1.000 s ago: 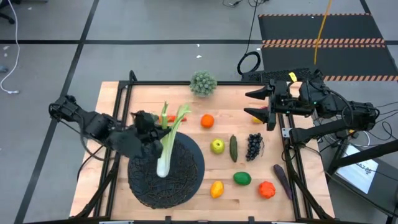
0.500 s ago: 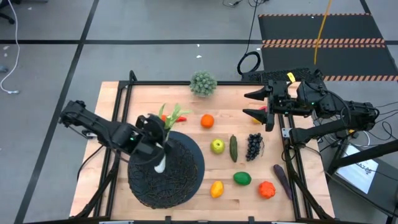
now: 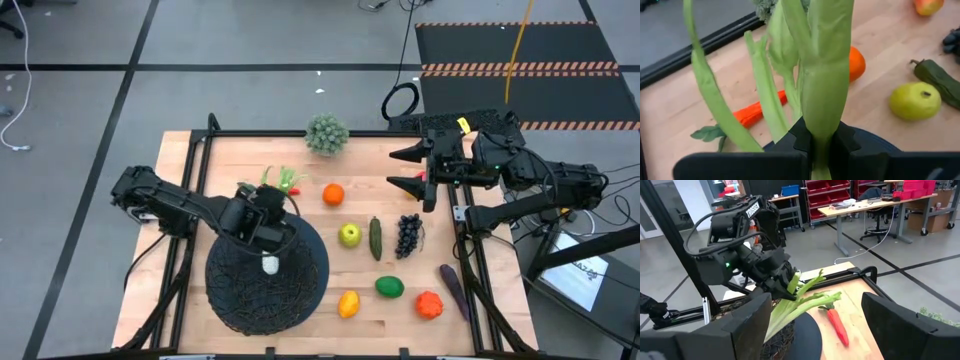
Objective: Build produce basket
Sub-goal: Put the green celery into the black wire basket, then put the orange carrot into the black wire basket
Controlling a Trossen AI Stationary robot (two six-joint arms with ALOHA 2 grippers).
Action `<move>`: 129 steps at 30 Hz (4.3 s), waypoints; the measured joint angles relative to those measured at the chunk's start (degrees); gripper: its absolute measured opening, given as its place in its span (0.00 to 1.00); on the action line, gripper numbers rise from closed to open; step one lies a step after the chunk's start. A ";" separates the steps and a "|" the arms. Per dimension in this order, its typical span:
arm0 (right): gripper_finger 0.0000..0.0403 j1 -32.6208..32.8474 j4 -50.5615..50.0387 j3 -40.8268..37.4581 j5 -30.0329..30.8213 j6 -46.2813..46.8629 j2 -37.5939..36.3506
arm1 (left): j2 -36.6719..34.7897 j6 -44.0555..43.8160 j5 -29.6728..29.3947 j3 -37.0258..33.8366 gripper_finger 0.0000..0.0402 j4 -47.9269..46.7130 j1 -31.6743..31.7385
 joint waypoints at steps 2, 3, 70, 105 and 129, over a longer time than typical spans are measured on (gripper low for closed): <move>0.75 0.00 0.02 0.00 -0.01 0.12 0.08 | -0.06 -0.50 0.15 0.00 0.08 0.03 0.65; 0.75 0.00 0.01 0.00 -0.02 0.13 0.15 | -0.08 -0.41 0.41 0.00 0.08 0.01 0.91; 0.70 1.66 -15.87 -0.02 -1.57 29.33 4.93 | -26.84 21.01 7.74 2.47 0.44 -0.93 4.71; 0.39 -6.05 -14.03 -0.02 8.18 -1.56 1.11 | -25.48 75.69 37.31 -22.76 0.54 17.37 35.83; 0.39 -5.85 -5.34 -0.02 10.38 8.32 6.35 | -10.11 95.37 40.28 -44.61 0.63 41.88 46.20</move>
